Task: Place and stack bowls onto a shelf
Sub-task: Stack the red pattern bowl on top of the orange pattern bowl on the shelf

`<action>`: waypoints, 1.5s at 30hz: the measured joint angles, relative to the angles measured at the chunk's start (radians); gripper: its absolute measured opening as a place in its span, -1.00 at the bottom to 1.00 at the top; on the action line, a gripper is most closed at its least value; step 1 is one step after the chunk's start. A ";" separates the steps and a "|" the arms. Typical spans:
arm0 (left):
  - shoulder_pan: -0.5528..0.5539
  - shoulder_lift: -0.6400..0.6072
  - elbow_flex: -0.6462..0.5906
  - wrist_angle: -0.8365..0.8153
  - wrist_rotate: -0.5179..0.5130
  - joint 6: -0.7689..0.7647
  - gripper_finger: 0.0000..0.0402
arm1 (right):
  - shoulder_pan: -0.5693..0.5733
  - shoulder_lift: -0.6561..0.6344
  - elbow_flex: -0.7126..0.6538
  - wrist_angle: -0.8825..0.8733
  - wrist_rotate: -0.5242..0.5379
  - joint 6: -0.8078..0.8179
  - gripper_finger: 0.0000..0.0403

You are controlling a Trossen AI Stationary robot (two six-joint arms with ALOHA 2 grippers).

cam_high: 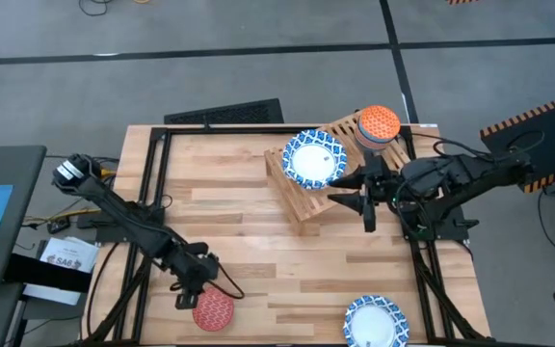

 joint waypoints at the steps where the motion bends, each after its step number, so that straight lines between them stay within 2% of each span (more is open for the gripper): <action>1: 0.000 0.010 -0.005 0.029 0.015 -0.009 -0.28 | 0.000 0.000 0.000 -0.011 0.000 0.000 -0.09; 5: -0.001 0.070 -0.008 0.042 0.038 -0.022 -0.28 | 0.000 0.000 0.000 -0.060 0.000 0.001 -0.09; 13: 0.000 0.162 -0.008 0.088 0.010 -0.057 -0.30 | 0.017 0.000 0.000 -0.078 -0.001 0.000 -0.09; 16: 0.000 0.188 -0.008 0.091 0.018 -0.064 -0.44 | 0.035 0.000 0.000 -0.078 -0.001 0.001 -0.09; 20: 0.024 0.189 -0.008 0.087 0.023 -0.087 -0.91 | 0.070 0.000 0.000 -0.079 -0.005 0.056 -0.09; 23: 0.066 0.150 0.006 0.037 0.033 -0.106 -0.97 | 0.095 0.015 0.001 -0.075 -0.023 0.169 -0.09; 26: 0.121 0.098 0.055 -0.057 0.029 -0.095 -0.98 | 0.120 0.061 0.001 -0.066 -0.104 0.239 -0.09; 29: 0.184 0.068 0.099 -0.128 0.043 -0.099 -0.98 | 0.154 0.134 0.004 -0.070 -0.199 0.241 -0.09; 33: 0.257 0.065 0.155 -0.138 0.095 -0.156 -0.99 | 0.202 0.266 0.040 -0.076 -0.287 0.114 -0.09; 38: 0.323 0.093 0.211 -0.088 0.099 -0.202 -0.99 | 0.247 0.438 0.122 -0.069 -0.297 -0.146 -0.09; 43: 0.375 0.096 0.224 -0.047 0.006 -0.227 -0.99 | 0.259 0.603 0.214 -0.077 -0.290 -0.367 -0.09; 45: 0.387 0.097 0.224 -0.025 -0.018 -0.229 -1.00 | 0.253 0.664 0.251 -0.103 -0.250 -0.416 -0.09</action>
